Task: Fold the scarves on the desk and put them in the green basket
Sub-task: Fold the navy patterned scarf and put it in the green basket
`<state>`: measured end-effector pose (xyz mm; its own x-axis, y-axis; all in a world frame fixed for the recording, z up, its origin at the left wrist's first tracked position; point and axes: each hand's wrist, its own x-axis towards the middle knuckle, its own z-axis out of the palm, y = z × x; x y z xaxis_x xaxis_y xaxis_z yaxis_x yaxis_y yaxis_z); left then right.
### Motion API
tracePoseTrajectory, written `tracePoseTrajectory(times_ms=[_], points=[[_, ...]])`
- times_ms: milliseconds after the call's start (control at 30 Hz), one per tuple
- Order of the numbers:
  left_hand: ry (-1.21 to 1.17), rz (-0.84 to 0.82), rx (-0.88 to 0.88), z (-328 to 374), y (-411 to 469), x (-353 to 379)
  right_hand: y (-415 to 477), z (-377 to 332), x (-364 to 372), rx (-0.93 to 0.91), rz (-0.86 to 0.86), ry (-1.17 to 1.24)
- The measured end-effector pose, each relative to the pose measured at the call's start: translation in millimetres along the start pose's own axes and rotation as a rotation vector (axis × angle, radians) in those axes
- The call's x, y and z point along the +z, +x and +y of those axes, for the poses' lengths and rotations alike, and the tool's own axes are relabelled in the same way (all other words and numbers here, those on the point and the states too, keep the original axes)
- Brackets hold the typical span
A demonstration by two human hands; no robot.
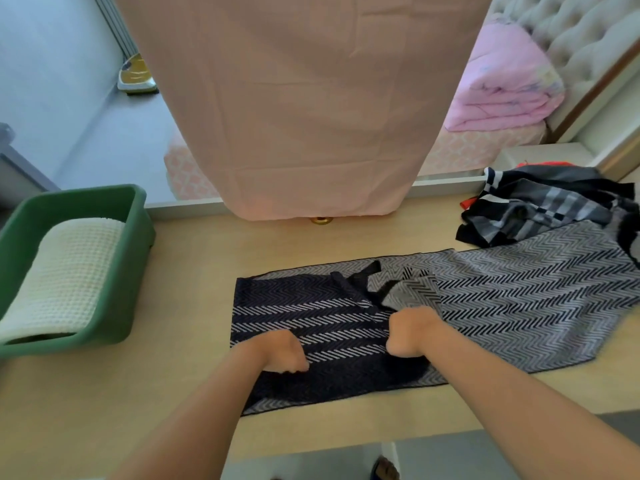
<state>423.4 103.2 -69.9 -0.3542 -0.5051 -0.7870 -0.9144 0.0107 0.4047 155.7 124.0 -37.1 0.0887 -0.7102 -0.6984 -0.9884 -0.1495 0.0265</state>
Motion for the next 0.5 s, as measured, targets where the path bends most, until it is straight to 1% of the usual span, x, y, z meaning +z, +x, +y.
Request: tracePoseTrajectory(times_ms=[33,67,167,200,267,333,400,500], points=[[-0.077,0.073,-0.001,2,6,-6,2,0,-6,0.006,-0.014,0.01],[-0.104,0.168,0.019,4,12,-13,7,2,-10,0.002,0.02,0.029],[0.071,0.451,0.003,7,33,-35,29,5,-20,-0.032,0.226,0.088],[0.112,0.523,-0.002,5,42,-40,39,4,-22,-0.051,0.288,0.12],[0.192,0.594,-0.018,-3,57,-48,58,2,-24,-0.093,0.395,0.153],[0.325,0.61,-0.076,-12,64,-53,78,0,-23,-0.144,0.453,0.109],[0.475,0.657,-0.135,-23,68,-54,95,-5,-21,-0.162,0.453,0.036],[0.626,0.743,-0.176,-39,68,-58,109,-10,-18,-0.128,0.412,-0.05]])
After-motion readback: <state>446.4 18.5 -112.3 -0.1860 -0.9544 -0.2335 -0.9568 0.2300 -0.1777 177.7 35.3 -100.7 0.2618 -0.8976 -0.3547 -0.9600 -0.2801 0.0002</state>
